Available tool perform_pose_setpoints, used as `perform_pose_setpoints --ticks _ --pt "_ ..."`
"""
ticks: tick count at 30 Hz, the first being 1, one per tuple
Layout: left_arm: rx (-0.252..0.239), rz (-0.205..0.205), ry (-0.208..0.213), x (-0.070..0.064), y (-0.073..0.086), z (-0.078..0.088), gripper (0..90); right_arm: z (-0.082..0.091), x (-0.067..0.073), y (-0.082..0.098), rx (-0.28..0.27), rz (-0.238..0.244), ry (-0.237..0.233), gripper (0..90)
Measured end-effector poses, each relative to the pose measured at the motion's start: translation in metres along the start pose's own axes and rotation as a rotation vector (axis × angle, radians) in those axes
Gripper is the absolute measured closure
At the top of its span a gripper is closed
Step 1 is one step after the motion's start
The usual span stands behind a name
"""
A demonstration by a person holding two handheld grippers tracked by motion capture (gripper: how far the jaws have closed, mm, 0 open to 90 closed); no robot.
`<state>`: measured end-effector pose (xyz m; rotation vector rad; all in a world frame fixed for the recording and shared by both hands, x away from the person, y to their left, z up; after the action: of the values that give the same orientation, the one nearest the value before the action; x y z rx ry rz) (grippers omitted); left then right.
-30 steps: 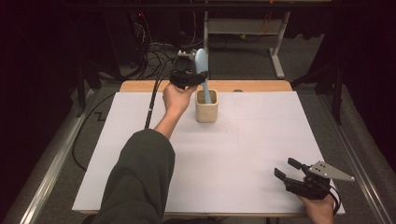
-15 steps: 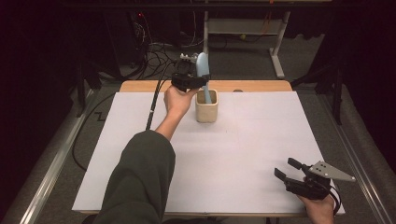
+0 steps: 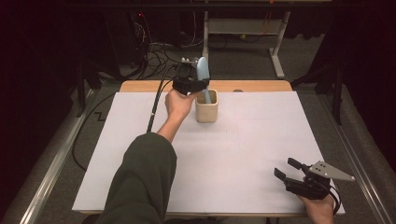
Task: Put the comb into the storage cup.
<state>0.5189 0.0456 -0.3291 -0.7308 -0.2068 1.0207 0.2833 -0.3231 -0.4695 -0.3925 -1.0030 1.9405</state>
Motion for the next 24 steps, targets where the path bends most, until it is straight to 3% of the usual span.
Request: perform_pose_setpoints --ticks 24 --pt "0.014 -0.002 0.001 -0.001 0.007 -0.011 51.1 0.000 0.000 0.000 -0.003 -0.001 0.000 28.1"
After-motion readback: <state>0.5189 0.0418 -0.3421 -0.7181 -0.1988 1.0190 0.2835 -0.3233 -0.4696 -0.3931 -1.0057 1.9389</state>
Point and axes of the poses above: each handheld gripper's, and its own axes: z roughly backward along the jaws, y roughly out of its underside, x roughly to its left, the point moved 2 cm from there along -z, roughly forward along the jaws, and after that the axes turned 15 degrees about x, right-handed, at the moved point
